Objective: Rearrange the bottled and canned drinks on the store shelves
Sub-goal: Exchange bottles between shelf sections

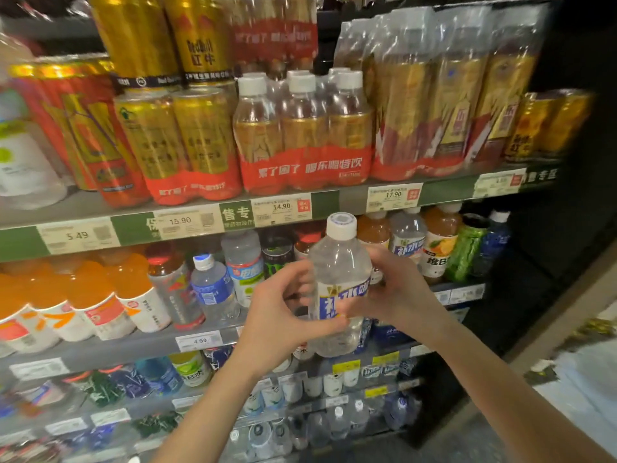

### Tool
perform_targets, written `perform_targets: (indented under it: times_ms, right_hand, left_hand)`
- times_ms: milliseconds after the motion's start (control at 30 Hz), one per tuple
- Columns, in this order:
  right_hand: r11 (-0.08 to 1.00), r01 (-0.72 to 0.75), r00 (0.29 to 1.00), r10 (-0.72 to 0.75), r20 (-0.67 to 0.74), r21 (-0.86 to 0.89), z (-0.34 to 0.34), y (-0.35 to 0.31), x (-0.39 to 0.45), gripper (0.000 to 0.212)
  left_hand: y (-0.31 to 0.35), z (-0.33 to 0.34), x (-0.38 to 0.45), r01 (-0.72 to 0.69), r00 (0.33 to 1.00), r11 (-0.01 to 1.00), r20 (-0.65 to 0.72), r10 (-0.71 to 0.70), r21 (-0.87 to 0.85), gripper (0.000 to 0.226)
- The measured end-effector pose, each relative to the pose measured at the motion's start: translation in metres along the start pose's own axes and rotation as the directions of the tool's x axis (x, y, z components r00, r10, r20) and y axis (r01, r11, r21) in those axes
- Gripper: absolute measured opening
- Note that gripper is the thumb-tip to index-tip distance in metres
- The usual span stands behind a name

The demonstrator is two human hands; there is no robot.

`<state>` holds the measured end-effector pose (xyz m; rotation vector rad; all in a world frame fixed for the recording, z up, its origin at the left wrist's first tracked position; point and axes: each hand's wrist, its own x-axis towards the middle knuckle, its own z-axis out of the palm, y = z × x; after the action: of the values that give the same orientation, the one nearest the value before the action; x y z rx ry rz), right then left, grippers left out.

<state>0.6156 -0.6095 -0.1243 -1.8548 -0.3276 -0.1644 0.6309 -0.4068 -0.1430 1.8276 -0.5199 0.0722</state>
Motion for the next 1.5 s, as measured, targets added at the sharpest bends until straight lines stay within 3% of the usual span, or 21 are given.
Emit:
perform_targets:
  times_ms: [233,367,467,567,700,800,867,967,1067,1200,1333,1500]
  right_hand:
    - [0.996,-0.023,0.996,0.03,-0.079,0.088,-0.017,0.022,-0.006,0.069]
    - [0.999,-0.008,0.995,0.011,-0.096,0.035,-0.04,0.042,-0.013,0.085]
    - [0.955,-0.028,0.997,0.049,-0.065,0.296,-0.06,0.052,-0.019,0.085]
    - [0.933,-0.034,0.988,0.087,-0.131,0.358,-0.088,0.061,-0.024,0.079]
    - [0.988,-0.027,0.972,0.061,-0.227,0.15,-0.132,0.076,-0.033,0.072]
    - [0.999,-0.008,0.965,-0.004,-0.261,-0.044,-0.158,0.09,-0.036,0.077]
    - [0.995,-0.005,0.962,-0.022,-0.273,-0.099,-0.17,0.099,-0.036,0.08]
    - [0.995,-0.011,0.951,-0.019,-0.308,-0.095,-0.184,0.107,-0.033,0.077]
    - [0.997,-0.026,0.949,0.001,-0.315,-0.075,-0.195,0.116,-0.028,0.076]
    - [0.995,-0.017,0.95,-0.015,-0.31,-0.102,-0.203,0.123,-0.021,0.077]
    - [0.993,-0.009,0.949,-0.028,-0.315,-0.115,-0.21,0.128,-0.016,0.079]
    - [0.993,0.012,0.946,-0.049,-0.32,-0.118,-0.219,0.132,-0.015,0.078]
  left_hand:
    - [0.002,0.034,0.016,-0.02,0.998,0.999,-0.066,0.022,0.03,0.059]
    - [0.001,0.067,0.028,-0.003,0.995,0.999,-0.097,0.007,0.044,0.073]
    - [0.005,0.103,0.037,-0.004,0.99,0.999,-0.139,0.008,0.033,0.067]
    - [0.008,0.143,0.046,-0.02,0.991,0.999,-0.135,0.023,0.025,0.066]
    - [0.013,0.18,0.057,0.012,1.0,1.0,-0.022,-0.012,0.011,0.072]
    - [0.017,0.185,0.073,-0.006,0.997,0.988,0.082,-0.008,0.157,0.078]
    - [0.025,0.184,0.085,0.014,0.996,0.974,0.08,-0.032,0.224,0.084]
    - [0.035,0.189,0.1,0.041,0.999,0.971,0.014,-0.046,0.236,0.076]
    - [0.034,0.2,0.114,0.003,0.998,0.919,-0.062,0.023,0.393,0.046]
    - [0.037,0.221,0.138,0.002,0.997,0.869,-0.07,0.037,0.494,0.067]
    - [0.032,0.236,0.168,0.041,0.999,0.811,-0.01,-0.043,0.584,0.05]
    - [0.036,0.241,0.185,0.11,0.994,0.86,-0.039,-0.104,0.499,0.036]
